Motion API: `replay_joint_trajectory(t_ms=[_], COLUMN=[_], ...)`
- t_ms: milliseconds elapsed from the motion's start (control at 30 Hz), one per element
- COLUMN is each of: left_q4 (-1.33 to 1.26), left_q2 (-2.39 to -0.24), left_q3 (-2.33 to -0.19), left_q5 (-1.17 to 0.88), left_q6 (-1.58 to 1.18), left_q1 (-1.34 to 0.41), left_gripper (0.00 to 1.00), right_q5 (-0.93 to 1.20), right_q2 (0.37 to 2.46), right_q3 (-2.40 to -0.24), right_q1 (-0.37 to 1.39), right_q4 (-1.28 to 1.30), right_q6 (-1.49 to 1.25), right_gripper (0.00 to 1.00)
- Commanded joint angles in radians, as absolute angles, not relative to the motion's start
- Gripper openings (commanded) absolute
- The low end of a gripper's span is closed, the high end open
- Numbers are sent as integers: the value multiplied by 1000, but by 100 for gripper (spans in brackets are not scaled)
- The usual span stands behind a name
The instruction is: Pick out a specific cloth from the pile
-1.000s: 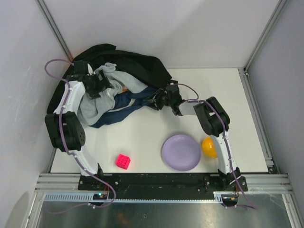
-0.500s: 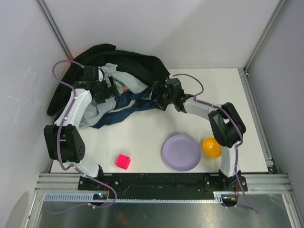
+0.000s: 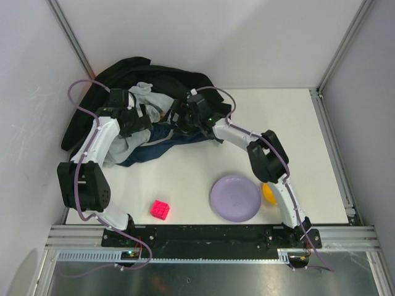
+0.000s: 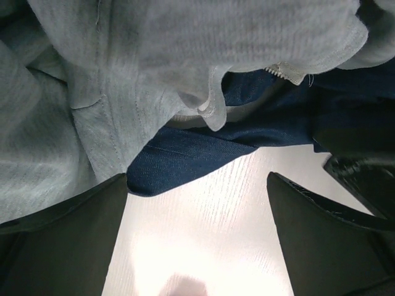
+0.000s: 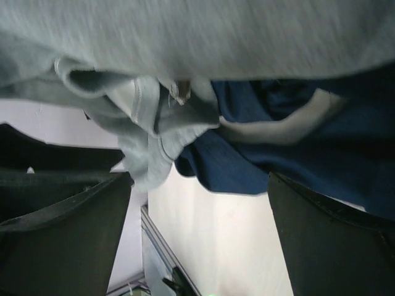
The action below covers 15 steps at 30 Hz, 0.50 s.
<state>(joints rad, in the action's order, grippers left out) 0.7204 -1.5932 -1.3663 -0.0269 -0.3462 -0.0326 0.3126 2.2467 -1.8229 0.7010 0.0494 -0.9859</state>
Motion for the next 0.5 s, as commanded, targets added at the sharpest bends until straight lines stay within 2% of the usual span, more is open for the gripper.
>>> replay_joint_trajectory(t_ms=[0, 267, 467], left_q4=[714, 713, 713], left_q2=[-1557, -1571, -1581], left_q3=[-1372, -1394, -1392], left_q5=[11, 24, 15], left_q6=[-317, -324, -329], left_q1=[-33, -32, -32], left_gripper=[100, 100, 100], right_q5=[333, 350, 370], right_q2=[2388, 2506, 2576], right_q3=[-2018, -2069, -2073], right_q1=[708, 717, 719], right_q4=[140, 99, -4], right_q6=[-1034, -1110, -1188], right_gripper=[95, 79, 76])
